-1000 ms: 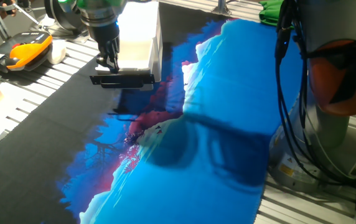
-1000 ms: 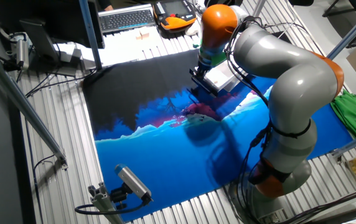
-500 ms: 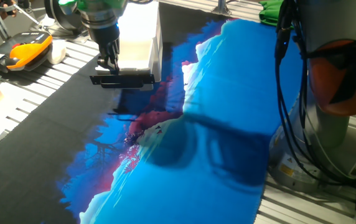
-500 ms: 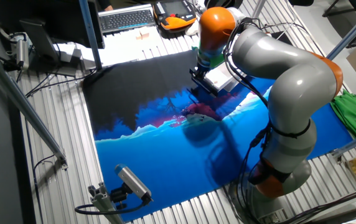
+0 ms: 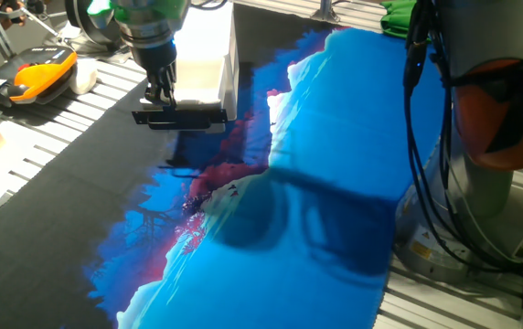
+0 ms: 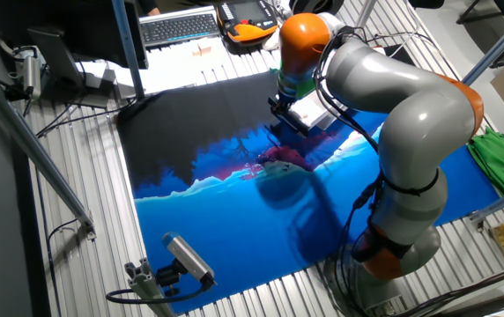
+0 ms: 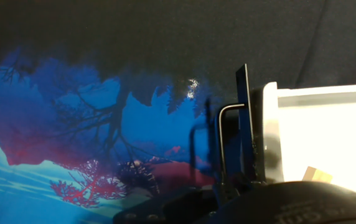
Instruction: Grasp the handle and close the drawer
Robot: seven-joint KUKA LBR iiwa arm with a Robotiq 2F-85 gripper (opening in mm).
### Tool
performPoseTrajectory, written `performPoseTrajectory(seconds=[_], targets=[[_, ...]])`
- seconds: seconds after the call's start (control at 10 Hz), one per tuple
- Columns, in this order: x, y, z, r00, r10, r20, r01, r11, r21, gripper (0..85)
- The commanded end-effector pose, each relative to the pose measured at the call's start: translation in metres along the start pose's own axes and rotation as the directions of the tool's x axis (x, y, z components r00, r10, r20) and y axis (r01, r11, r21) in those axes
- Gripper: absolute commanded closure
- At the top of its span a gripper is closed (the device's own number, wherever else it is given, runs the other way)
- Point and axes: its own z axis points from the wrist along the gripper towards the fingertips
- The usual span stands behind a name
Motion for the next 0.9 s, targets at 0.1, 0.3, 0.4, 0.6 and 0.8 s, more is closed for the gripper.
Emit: performPoseTrajectory(seconds=[0.1,0.3,0.4,0.6,0.8], targets=[[0.0,-0.002,0.003,1.0,-0.008,0.005,0.008,1.0,-0.004,68.0],[0.0,-0.002,0.007,1.0,-0.007,0.009,0.007,1.0,0.007,68.0],[0.0,-0.003,0.009,1.0,-0.007,0.01,0.007,1.0,0.009,68.0],[0.001,-0.007,0.014,1.0,-0.008,0.021,0.008,1.0,-0.001,68.0],[0.003,-0.011,0.019,0.999,-0.012,0.034,0.013,1.0,-0.025,68.0]])
